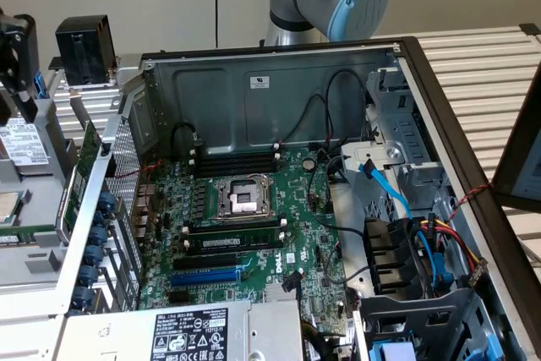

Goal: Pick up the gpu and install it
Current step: 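Pick up the gpu and move the gpu toward the slot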

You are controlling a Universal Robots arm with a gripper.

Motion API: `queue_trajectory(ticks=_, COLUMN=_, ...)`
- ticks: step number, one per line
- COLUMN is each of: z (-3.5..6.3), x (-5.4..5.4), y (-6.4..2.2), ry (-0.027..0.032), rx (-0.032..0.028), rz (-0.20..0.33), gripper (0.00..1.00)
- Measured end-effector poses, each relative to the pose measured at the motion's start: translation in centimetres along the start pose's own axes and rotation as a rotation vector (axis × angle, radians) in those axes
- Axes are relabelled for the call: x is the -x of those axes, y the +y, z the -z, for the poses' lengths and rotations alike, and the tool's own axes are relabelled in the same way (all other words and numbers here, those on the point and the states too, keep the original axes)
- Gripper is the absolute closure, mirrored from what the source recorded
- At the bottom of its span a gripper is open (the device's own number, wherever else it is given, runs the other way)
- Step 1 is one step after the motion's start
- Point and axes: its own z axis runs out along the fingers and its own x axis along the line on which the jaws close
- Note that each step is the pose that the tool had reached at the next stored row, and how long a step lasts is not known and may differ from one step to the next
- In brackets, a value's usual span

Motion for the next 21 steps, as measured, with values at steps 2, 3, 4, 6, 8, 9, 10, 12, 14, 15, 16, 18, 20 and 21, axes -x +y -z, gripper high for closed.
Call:
queue_trajectory(ticks=2, z=-0.32, x=0.0, y=-0.10, ry=-0.0026, rx=0.0009, rz=0.000, gripper=0.58)
queue_trajectory(ticks=3, z=-0.46, x=0.0, y=-0.25, ry=-0.0032, rx=0.0019, rz=0.000, gripper=0.56)
queue_trajectory(ticks=4, z=-0.62, x=0.0, y=-0.39, ry=-0.0038, rx=0.0040, rz=0.000, gripper=0.56)
queue_trajectory(ticks=6, z=-0.76, x=0.0, y=-0.84, ry=-0.0062, rx=0.0148, rz=-0.001, gripper=0.49)
queue_trajectory(ticks=8, z=-0.83, x=0.0, y=-1.42, ry=-0.0101, rx=0.0317, rz=-0.002, gripper=0.49)
queue_trajectory(ticks=9, z=-0.85, x=0.0, y=-1.70, ry=-0.0119, rx=0.0393, rz=-0.002, gripper=0.49)
queue_trajectory(ticks=10, z=-0.88, x=0.0, y=-2.01, ry=-0.0143, rx=0.0466, rz=-0.002, gripper=0.49)
queue_trajectory(ticks=12, z=-0.99, x=0.1, y=-2.61, ry=-0.0179, rx=0.0587, rz=-0.003, gripper=0.49)
queue_trajectory(ticks=14, z=-1.22, x=0.1, y=-2.91, ry=-0.0207, rx=0.0651, rz=-0.003, gripper=0.49)
queue_trajectory(ticks=15, z=-1.39, x=0.1, y=-2.95, ry=-0.0212, rx=0.0655, rz=-0.003, gripper=0.49)
queue_trajectory(ticks=16, z=-1.56, x=0.1, y=-3.01, ry=-0.0219, rx=0.0658, rz=-0.003, gripper=0.49)
queue_trajectory(ticks=18, z=-1.91, x=0.1, y=-3.11, ry=-0.0236, rx=0.0665, rz=-0.003, gripper=0.49)
queue_trajectory(ticks=20, z=-2.25, x=0.1, y=-3.20, ry=-0.0258, rx=0.0669, rz=-0.002, gripper=0.49)
queue_trajectory(ticks=21, z=-2.43, x=0.1, y=-3.22, ry=-0.0265, rx=0.0670, rz=-0.002, gripper=0.49)
